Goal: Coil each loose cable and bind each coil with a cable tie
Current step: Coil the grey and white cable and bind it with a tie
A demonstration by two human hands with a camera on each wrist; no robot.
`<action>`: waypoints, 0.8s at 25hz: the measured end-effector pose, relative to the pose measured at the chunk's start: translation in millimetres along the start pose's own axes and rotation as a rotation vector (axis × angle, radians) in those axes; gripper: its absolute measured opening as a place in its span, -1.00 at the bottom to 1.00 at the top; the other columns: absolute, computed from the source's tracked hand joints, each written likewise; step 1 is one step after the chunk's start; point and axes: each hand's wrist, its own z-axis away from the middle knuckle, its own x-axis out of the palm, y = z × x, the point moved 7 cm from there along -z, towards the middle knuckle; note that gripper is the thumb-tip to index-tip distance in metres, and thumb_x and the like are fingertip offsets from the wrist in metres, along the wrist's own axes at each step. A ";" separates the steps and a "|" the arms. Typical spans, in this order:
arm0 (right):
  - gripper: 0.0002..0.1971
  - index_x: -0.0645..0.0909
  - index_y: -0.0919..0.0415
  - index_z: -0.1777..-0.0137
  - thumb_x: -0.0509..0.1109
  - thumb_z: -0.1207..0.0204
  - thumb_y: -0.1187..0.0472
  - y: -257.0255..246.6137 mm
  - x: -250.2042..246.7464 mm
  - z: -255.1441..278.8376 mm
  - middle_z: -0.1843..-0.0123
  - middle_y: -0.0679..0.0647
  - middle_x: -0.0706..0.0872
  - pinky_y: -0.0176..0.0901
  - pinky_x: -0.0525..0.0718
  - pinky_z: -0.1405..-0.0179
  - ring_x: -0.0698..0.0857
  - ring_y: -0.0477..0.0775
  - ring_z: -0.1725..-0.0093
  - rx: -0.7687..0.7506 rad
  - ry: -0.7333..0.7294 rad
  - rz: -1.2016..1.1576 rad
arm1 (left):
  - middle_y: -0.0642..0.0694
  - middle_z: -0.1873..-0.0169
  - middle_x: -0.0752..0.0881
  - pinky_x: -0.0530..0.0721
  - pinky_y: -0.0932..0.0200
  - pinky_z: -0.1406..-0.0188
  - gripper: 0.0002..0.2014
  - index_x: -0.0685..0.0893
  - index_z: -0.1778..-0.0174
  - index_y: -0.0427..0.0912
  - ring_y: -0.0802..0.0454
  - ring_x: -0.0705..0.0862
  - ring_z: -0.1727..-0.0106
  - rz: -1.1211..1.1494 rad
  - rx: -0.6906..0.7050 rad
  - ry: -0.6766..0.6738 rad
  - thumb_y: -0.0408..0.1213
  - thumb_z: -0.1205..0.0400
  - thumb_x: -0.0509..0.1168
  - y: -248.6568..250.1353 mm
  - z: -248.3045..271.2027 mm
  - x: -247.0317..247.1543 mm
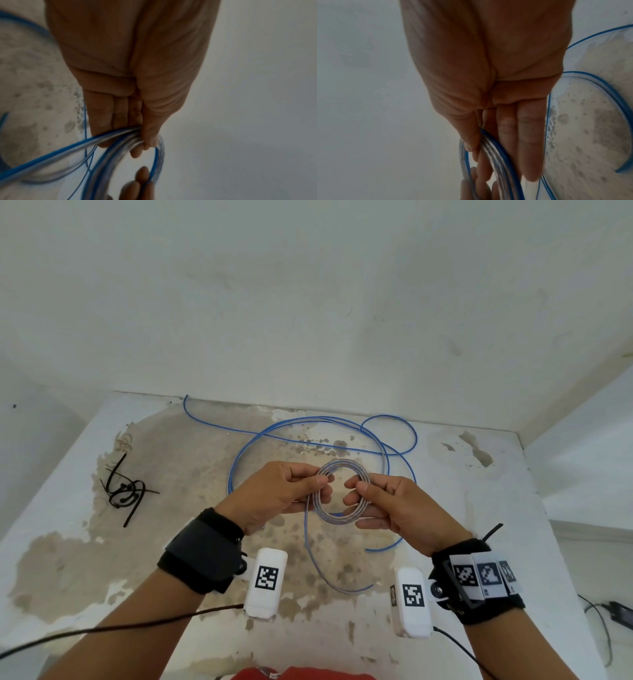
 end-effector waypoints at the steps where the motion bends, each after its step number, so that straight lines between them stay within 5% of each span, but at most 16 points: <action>1: -0.79 0.73 0.14 -0.24 0.31 -0.75 0.13 0.5 1.2 0.9 -0.04 0.07 0.87 -0.11 0.83 0.02 0.86 0.01 -0.04 0.009 -0.024 0.034 | -0.16 0.06 0.86 0.78 0.25 -0.02 -0.81 0.80 -0.17 -0.19 0.08 0.83 0.02 0.018 -0.008 0.003 -0.28 -0.68 0.38 -2.9 0.4 -1.1; 5: -0.72 0.72 0.06 -0.31 0.35 -0.71 -0.01 -7.3 5.3 -1.7 -0.13 0.01 0.87 -0.05 0.80 -0.13 0.86 0.03 -0.13 -0.020 -0.029 0.140 | -0.17 0.08 0.87 0.78 0.09 -0.17 -0.82 0.82 -0.14 -0.19 0.04 0.84 0.04 -0.011 -0.036 0.000 -0.27 -0.67 0.40 -12.8 2.1 1.2; 11: -0.78 0.82 0.15 -0.08 0.44 -0.66 0.03 -16.1 10.3 -12.9 0.09 0.06 0.91 -0.15 0.78 0.19 0.89 0.02 0.08 -0.110 0.111 0.203 | -0.19 0.10 0.87 0.77 0.10 -0.17 -0.81 0.81 -0.14 -0.22 0.05 0.84 0.05 -0.035 -0.047 -0.024 -0.27 -0.67 0.40 -15.0 7.2 6.8; 20: -0.73 0.81 0.15 0.04 0.43 -0.66 -0.04 -8.7 9.7 -16.9 0.17 0.03 0.90 -0.06 0.80 0.12 0.88 -0.02 0.11 -0.053 0.122 0.289 | -0.17 0.04 0.88 0.80 0.17 -0.08 -0.80 0.80 -0.18 -0.22 0.04 0.85 0.05 -0.050 -0.034 -0.011 -0.30 -0.67 0.40 -18.1 6.4 8.5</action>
